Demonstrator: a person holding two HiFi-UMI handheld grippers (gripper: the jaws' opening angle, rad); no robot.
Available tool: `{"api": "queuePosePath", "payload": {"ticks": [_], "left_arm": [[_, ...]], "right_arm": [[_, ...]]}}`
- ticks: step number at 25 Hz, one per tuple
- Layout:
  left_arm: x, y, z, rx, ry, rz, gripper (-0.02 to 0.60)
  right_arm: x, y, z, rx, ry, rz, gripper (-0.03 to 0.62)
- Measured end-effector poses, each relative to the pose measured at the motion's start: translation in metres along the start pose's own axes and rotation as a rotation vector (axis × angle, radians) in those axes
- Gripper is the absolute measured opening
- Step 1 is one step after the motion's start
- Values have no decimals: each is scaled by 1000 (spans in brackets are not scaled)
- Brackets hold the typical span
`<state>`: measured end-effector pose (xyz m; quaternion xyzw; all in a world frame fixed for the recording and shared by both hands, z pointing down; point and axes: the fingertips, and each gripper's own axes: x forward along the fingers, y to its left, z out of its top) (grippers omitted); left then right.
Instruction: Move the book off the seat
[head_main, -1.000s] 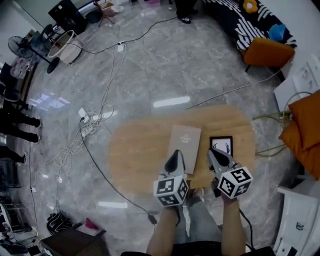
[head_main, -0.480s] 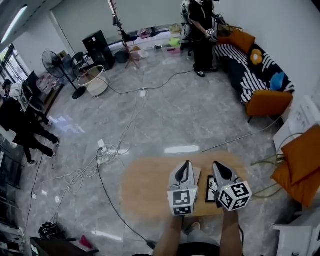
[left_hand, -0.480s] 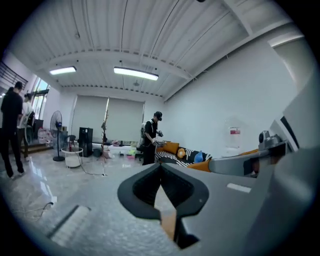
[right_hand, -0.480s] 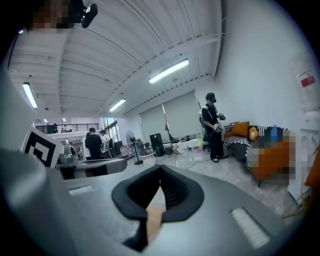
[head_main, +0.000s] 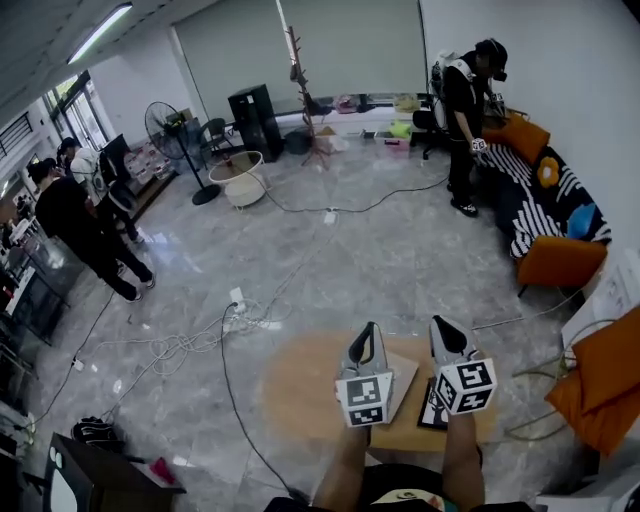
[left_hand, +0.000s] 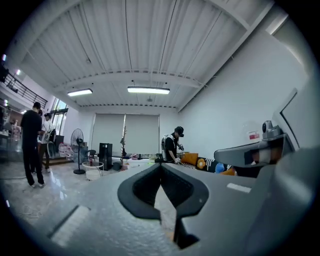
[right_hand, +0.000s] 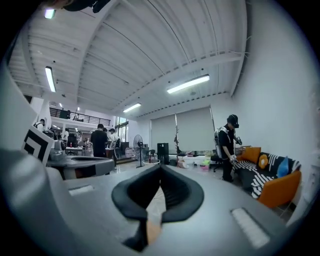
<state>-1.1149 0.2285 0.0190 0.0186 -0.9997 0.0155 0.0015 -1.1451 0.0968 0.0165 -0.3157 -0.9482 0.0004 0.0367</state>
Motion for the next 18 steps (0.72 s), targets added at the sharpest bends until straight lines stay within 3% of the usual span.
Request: {"api": "queuePosePath", "payload": {"ticks": [5,18], "left_arm": [[-2,13,12,22,-26,31,11],[9,5,16,-36,-60,-29,11]], "right_arm": [[9,7,8,-37,-11,9,3],[7,-4,14,-101,-19,-28,3]]}}
